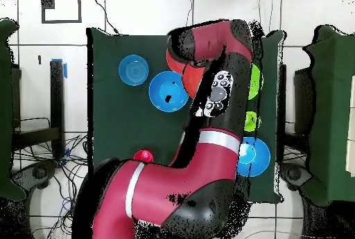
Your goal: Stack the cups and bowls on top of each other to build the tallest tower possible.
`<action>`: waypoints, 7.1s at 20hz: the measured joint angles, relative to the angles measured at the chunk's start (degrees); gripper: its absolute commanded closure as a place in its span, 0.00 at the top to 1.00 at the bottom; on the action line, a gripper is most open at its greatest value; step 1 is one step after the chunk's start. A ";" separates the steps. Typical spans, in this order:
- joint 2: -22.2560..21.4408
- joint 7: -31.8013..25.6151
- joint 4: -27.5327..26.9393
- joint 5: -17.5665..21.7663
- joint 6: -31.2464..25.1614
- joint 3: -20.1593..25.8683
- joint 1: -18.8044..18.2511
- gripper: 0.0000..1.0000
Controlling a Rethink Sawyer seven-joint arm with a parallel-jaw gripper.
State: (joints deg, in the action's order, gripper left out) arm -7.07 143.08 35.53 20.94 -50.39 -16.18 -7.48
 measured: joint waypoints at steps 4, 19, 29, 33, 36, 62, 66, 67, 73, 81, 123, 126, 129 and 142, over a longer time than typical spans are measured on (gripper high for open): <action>0.04 -0.49 0.90 -0.68 0.01 0.35 -0.18 0.00; 0.08 -0.87 2.18 -2.34 0.01 1.29 0.50 0.00; 0.08 -1.81 2.18 -2.32 0.01 1.21 2.02 0.00; 0.02 -1.81 2.18 -2.31 0.00 0.63 3.59 0.00; -0.38 -1.81 2.22 -2.32 0.01 0.12 5.69 0.00; -2.45 -1.81 2.42 -2.71 -3.85 -1.46 8.59 1.00; -2.35 -1.81 2.52 -3.39 -6.49 -1.45 8.39 1.00; -2.35 -1.81 2.59 -3.59 -7.11 -1.46 8.33 1.00; -2.29 -1.81 3.10 -5.53 -10.82 -1.45 7.86 1.00; -1.37 -1.81 3.10 -12.05 -20.47 -0.07 5.51 1.00; -3.02 -1.81 3.17 -7.71 -7.84 0.90 6.46 1.00; -3.34 -1.81 3.18 -7.23 -5.07 0.86 6.46 1.00; -3.67 -1.81 3.17 -6.88 -3.63 0.83 6.47 1.00; -5.08 -1.81 3.59 -5.82 3.75 0.66 6.46 1.00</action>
State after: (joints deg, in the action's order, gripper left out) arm -12.16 141.26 39.12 15.12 -46.63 -15.52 -1.02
